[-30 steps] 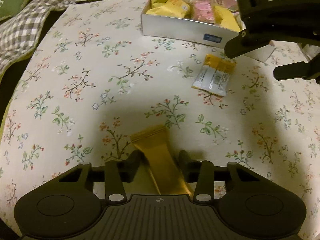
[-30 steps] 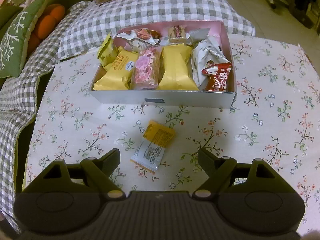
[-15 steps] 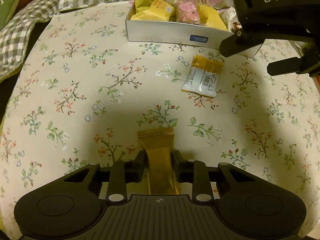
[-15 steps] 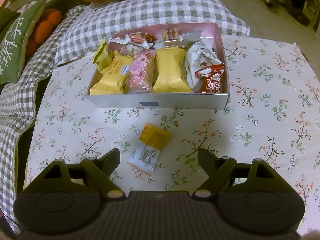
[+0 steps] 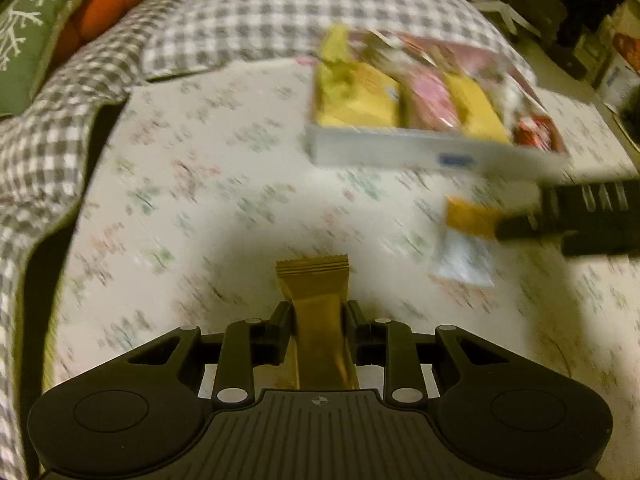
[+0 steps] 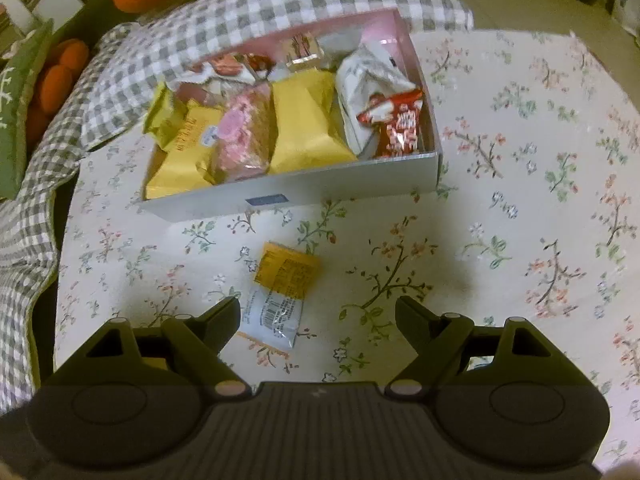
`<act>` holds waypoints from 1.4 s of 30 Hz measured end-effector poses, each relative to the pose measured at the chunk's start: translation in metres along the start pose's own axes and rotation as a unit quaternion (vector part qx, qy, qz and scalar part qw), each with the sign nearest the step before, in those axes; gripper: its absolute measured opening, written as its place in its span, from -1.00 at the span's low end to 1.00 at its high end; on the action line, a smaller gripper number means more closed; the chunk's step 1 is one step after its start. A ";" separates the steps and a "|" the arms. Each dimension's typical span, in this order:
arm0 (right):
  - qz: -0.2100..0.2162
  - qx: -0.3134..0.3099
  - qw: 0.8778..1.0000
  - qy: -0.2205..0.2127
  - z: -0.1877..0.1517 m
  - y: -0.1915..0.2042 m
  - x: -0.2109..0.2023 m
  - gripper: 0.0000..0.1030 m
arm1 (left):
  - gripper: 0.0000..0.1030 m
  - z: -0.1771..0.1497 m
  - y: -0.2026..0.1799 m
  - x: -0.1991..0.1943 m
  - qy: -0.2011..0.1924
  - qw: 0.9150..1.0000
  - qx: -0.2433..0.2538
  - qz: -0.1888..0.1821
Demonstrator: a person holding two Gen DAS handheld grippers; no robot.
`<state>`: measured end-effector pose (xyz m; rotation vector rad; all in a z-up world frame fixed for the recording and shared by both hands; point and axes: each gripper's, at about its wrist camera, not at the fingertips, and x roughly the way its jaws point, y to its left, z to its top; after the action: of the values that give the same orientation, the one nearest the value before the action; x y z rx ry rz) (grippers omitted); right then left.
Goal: Organize snacks
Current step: 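Grasp the gold bar with the left gripper while the right grasps the yellow-white packet, then lift both held snacks and lower them into the box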
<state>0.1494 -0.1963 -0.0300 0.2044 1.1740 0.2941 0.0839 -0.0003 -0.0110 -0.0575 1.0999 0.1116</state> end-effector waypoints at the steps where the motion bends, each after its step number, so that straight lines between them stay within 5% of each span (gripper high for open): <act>1: 0.000 0.001 1.000 0.001 0.000 0.001 0.003 0.60 | -0.50 0.005 0.007 0.003 -0.003 1.000 -0.007 0.003; 13: -0.034 -0.041 0.998 -0.033 -0.002 0.035 0.033 0.61 | -0.50 0.022 0.039 0.022 -0.001 0.999 -0.039 -0.003; 22: -0.074 -0.112 0.989 -0.059 -0.015 0.061 0.038 0.03 | -0.50 0.021 0.042 0.022 -0.004 0.999 -0.036 0.003; 24: -0.078 -0.129 0.987 -0.058 -0.017 0.065 0.039 -0.35 | -0.50 0.021 0.042 0.021 -0.007 0.999 -0.034 0.006; 42: -0.042 -0.113 0.992 -0.046 -0.009 0.056 0.026 -0.49 | -0.50 0.019 0.038 0.022 -0.007 1.000 -0.018 0.005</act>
<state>0.1433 -0.1344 -0.0392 -0.0293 1.0456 0.3364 0.1060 0.0412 -0.0218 -0.0833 1.0848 0.1411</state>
